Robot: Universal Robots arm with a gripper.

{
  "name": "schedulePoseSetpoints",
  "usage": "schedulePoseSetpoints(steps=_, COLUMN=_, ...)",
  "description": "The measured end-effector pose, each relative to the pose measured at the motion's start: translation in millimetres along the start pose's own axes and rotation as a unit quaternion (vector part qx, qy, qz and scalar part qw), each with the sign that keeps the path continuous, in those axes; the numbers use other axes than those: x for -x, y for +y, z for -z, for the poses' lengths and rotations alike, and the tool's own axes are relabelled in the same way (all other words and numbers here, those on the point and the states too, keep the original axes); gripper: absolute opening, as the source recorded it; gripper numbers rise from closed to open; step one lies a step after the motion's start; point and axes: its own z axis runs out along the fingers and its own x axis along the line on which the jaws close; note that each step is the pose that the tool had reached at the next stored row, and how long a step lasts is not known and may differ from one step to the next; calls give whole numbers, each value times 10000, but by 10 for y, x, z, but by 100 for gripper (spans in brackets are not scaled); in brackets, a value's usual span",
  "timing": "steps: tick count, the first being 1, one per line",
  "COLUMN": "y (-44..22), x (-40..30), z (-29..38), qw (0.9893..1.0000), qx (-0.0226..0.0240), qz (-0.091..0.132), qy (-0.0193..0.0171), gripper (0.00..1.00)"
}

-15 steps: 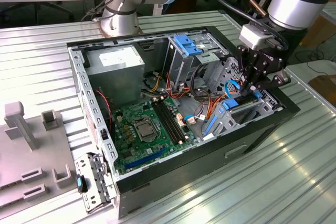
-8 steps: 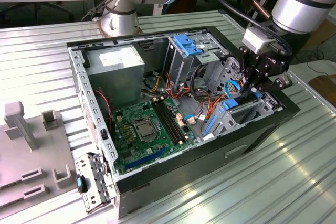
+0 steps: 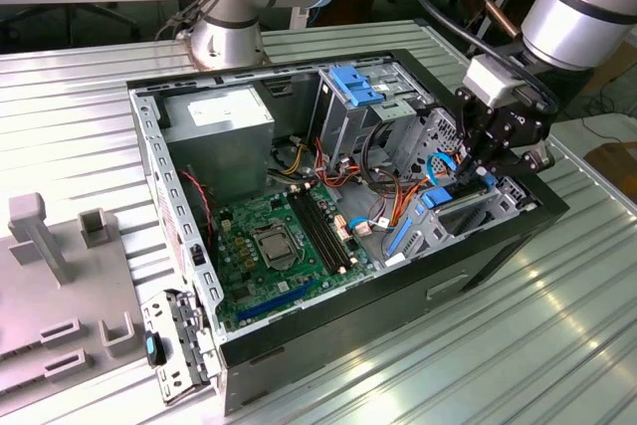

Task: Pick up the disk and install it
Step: 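Insert the second disk wire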

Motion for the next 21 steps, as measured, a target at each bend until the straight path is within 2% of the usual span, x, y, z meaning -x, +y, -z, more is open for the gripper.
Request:
schedulePoseSetpoints(steps=3, y=0, x=-9, z=-7, qw=10000, qx=0, qz=-1, qy=-25, gripper=16)
schedulePoseSetpoints(steps=13, y=2, x=-10, z=-45, qw=10000, qx=0, qz=-2, qy=-41, gripper=16)
schedulePoseSetpoints(steps=15, y=3, x=-11, z=-72, qw=10000, qx=-1, qz=-4, qy=-76, gripper=16)
schedulePoseSetpoints(steps=21, y=4, x=-16, z=-88, qw=9999, qx=-2, qz=-6, qy=-117, gripper=16)
